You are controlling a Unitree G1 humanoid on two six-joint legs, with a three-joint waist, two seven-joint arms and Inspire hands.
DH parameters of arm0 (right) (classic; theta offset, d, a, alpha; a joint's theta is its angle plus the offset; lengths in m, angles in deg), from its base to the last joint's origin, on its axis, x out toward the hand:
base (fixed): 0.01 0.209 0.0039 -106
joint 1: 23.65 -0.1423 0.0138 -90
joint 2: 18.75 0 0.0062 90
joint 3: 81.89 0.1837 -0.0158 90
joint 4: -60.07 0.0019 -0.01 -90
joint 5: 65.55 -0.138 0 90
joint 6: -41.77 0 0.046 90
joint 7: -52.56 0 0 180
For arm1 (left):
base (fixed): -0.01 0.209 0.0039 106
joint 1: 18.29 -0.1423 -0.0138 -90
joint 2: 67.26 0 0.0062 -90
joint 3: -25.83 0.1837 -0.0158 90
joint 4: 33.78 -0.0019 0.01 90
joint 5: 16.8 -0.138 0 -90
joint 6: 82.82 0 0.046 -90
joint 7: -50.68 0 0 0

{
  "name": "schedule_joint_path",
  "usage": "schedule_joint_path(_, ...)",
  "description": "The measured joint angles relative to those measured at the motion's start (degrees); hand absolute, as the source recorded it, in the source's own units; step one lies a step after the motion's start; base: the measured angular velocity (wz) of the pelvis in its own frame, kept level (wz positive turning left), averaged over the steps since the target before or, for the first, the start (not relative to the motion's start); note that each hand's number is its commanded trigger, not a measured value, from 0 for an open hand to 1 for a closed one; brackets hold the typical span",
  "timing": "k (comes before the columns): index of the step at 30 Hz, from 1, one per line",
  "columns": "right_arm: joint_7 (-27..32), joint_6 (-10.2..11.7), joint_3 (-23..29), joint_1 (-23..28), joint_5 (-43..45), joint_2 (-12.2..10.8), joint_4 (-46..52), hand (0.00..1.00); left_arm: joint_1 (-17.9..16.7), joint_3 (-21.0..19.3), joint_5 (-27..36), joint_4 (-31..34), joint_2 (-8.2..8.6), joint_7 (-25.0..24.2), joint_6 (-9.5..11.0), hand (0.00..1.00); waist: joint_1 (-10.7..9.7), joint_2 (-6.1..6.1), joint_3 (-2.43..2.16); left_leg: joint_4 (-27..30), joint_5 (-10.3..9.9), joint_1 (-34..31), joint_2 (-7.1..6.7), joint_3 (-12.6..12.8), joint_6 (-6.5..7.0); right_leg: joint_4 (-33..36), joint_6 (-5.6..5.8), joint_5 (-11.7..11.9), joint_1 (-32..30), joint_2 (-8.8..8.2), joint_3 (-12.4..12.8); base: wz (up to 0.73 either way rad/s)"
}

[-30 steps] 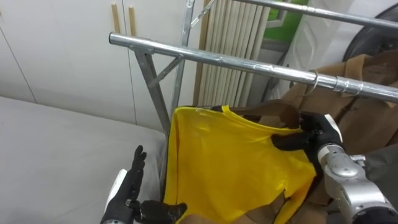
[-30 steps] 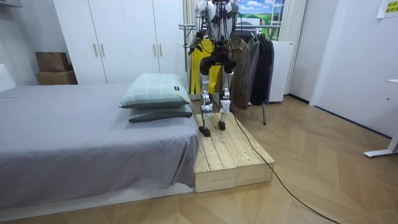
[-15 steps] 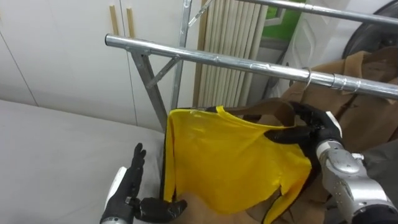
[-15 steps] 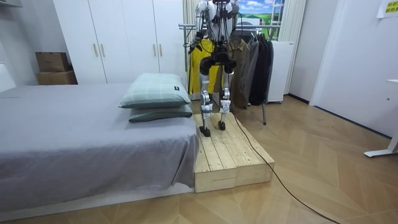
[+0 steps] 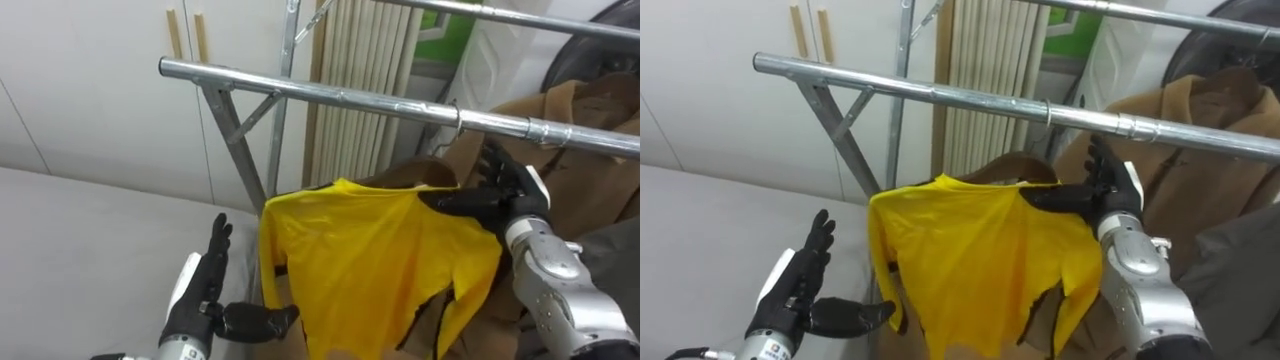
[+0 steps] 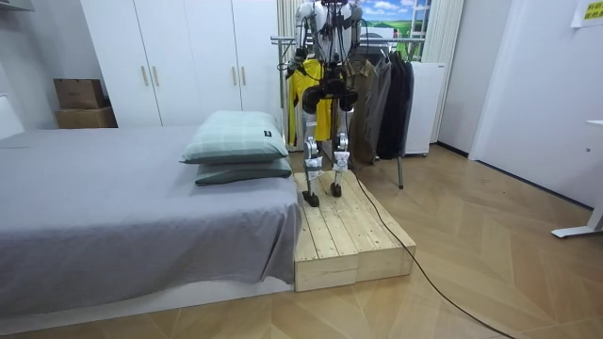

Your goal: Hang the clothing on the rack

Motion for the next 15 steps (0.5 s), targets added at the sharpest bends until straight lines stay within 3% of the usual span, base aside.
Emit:
schedule_joint_path(8, 1.5, 1.6, -0.5, 4.8, 4.6, 0.0, 7.5, 0.00, 0.0, 0.1, 0.9, 0.0, -0.10, 0.1, 3.0, 0.00, -1.6, 0.29, 0.11, -0.1, 0.0, 0.1, 0.12, 0.6, 0.00, -0.1, 0.03, -0.1, -0.1, 0.19, 0.4, -0.02)
schedule_joint_path(10, 1.8, 3.1, -0.5, 6.7, 6.1, 0.0, 8.9, 0.00, 0.0, 0.2, 0.9, 0.0, -0.12, 0.2, 3.7, 0.00, -1.9, 0.41, 0.06, -0.1, 0.0, 0.1, 0.12, 0.8, 0.00, -0.1, 0.04, -0.1, -0.1, 0.21, 0.6, -0.02)
schedule_joint_path(15, 1.9, 4.0, -0.5, 10.6, 7.8, 0.0, 10.6, 0.00, -0.1, 0.2, 0.9, -0.1, -0.73, 1.3, 4.1, 0.00, -2.1, 0.89, 0.04, -0.1, 0.0, 0.3, 0.13, 1.4, 0.00, -0.1, 0.04, -0.1, -0.1, 0.27, 1.0, -0.04)
